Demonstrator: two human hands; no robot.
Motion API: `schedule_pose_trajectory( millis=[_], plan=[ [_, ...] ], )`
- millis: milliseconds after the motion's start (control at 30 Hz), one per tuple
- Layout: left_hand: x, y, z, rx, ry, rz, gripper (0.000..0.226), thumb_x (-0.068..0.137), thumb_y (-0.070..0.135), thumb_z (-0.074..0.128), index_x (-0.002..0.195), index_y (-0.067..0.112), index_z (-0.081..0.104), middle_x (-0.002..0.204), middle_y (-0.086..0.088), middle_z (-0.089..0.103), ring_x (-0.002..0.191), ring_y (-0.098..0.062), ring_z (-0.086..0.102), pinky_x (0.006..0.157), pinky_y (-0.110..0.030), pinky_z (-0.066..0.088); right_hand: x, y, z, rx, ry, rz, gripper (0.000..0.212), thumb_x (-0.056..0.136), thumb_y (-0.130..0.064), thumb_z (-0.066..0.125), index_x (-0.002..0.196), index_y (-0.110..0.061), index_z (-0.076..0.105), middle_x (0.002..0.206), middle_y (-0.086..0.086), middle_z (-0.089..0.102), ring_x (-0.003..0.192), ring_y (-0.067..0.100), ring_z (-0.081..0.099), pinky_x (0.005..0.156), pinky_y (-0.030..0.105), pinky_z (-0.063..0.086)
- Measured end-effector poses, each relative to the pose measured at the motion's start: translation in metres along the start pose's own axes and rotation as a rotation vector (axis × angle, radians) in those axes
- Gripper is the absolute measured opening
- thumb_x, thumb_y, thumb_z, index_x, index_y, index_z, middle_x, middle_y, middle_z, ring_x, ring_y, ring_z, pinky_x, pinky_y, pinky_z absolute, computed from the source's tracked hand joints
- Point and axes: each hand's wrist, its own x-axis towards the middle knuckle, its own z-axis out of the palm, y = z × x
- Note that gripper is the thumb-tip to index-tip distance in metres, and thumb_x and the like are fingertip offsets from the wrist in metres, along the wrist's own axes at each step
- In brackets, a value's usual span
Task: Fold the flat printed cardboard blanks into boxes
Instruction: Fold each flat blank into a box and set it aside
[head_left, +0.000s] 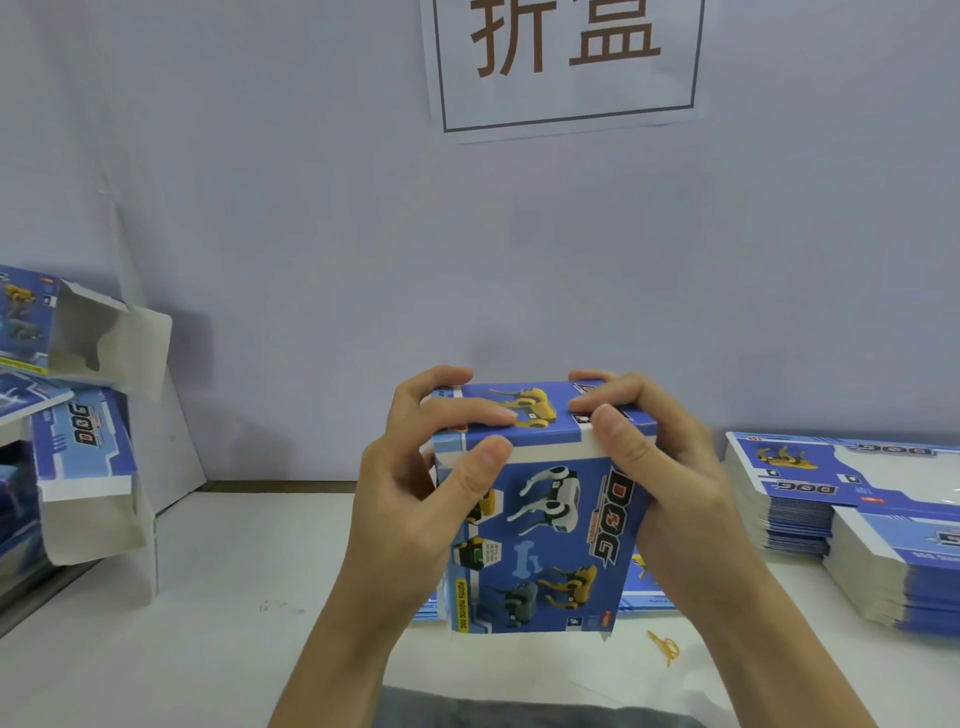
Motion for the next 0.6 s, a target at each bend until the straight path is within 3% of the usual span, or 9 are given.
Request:
schedule_pose_trajectory(
  millis=[100,367,433,500,600],
  plan=[
    [0.000,0.001,0.002,0.039,0.001,0.023,0.025,0.079,0.053,0.075,0.096,0.033,0.075,0.131,0.007,0.051,0.122,-0.024,0.059,0.068,-0.034,0.060,0.000,0.000,-0.004,0.094,-0.035,0.034,0.016,0.077,-0.037,0.069,0.084,-0.023,0.070,0.129,-0.001,0.061,0.099,0.031,0.072,0.066,0.035,0.057],
    [0.000,0.000,-0.001,0.076,0.037,0.050,0.014,0.086,0.036,0.070,0.099,0.037,0.072,0.124,0.008,0.054,0.122,-0.023,0.058,0.069,-0.030,0.060,-0.001,-0.004,0.005,-0.012,0.006,-0.018,0.014,0.077,-0.043,0.074,0.083,-0.030,0.071,0.124,-0.010,0.064,0.097,0.031,0.072,0.067,0.045,0.061],
    [0.001,0.001,0.000,0.075,0.049,0.057,0.017,0.086,0.044,0.071,0.101,0.036,0.070,0.123,0.009,0.055,0.121,-0.023,0.058,0.069,-0.029,0.060,-0.002,-0.005,0.008,-0.043,0.034,-0.038,0.017,0.074,-0.049,0.071,0.082,-0.034,0.072,0.123,-0.012,0.065,0.098,0.030,0.072,0.067,0.045,0.062],
    [0.001,0.001,0.001,0.067,0.062,0.062,0.030,0.082,0.057,0.070,0.102,0.035,0.069,0.123,0.009,0.055,0.122,-0.025,0.058,0.068,-0.029,0.060,-0.002,-0.005,0.012,-0.080,0.057,-0.060,0.019,0.072,-0.055,0.067,0.080,-0.038,0.071,0.122,-0.014,0.065,0.100,0.028,0.071,0.074,0.051,0.061],
    [0.001,0.000,0.001,0.065,0.084,0.068,0.032,0.081,0.061,0.069,0.100,0.035,0.069,0.122,0.008,0.056,0.120,-0.028,0.058,0.071,-0.031,0.060,-0.001,-0.004,0.014,-0.120,0.067,-0.087,0.022,0.076,-0.062,0.068,0.081,-0.040,0.071,0.122,-0.014,0.065,0.103,0.027,0.070,0.094,0.059,0.051]
  ],
)
